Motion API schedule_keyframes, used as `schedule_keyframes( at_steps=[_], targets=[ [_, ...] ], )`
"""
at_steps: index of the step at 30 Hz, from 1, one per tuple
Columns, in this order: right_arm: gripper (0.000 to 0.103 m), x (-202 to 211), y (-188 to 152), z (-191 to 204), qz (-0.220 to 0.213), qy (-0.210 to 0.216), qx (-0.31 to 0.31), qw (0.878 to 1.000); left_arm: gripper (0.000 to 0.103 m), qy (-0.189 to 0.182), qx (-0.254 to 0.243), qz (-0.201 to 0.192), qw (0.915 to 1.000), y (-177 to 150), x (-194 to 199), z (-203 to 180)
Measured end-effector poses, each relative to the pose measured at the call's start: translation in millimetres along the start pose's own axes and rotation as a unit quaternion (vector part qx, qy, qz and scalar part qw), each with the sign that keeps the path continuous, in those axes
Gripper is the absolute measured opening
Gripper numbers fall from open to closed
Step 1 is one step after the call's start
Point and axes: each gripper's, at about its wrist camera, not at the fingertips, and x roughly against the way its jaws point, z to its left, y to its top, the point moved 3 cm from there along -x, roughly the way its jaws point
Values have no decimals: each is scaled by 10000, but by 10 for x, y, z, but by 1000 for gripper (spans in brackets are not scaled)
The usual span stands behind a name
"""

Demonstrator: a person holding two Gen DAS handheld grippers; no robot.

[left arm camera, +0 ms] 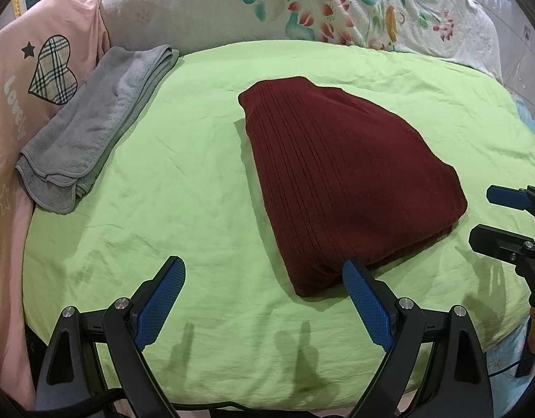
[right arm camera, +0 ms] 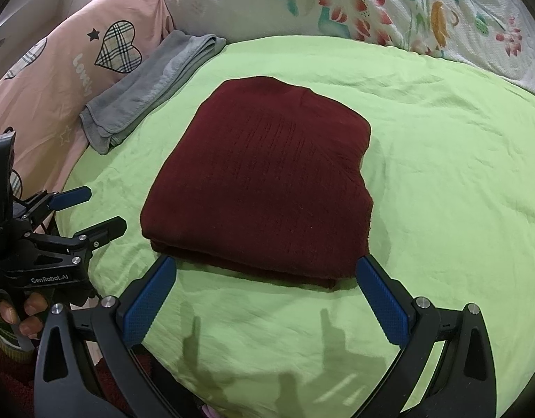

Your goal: Fold large clothes

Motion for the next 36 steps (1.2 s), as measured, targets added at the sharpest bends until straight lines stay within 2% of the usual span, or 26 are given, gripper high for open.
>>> schedule_keyframes(
  at_steps=[36],
  targets=[
    [103, 6, 57, 39, -37, 31, 17, 10000, 93, 15, 10, -9, 10000, 42, 2, 15]
  ],
)
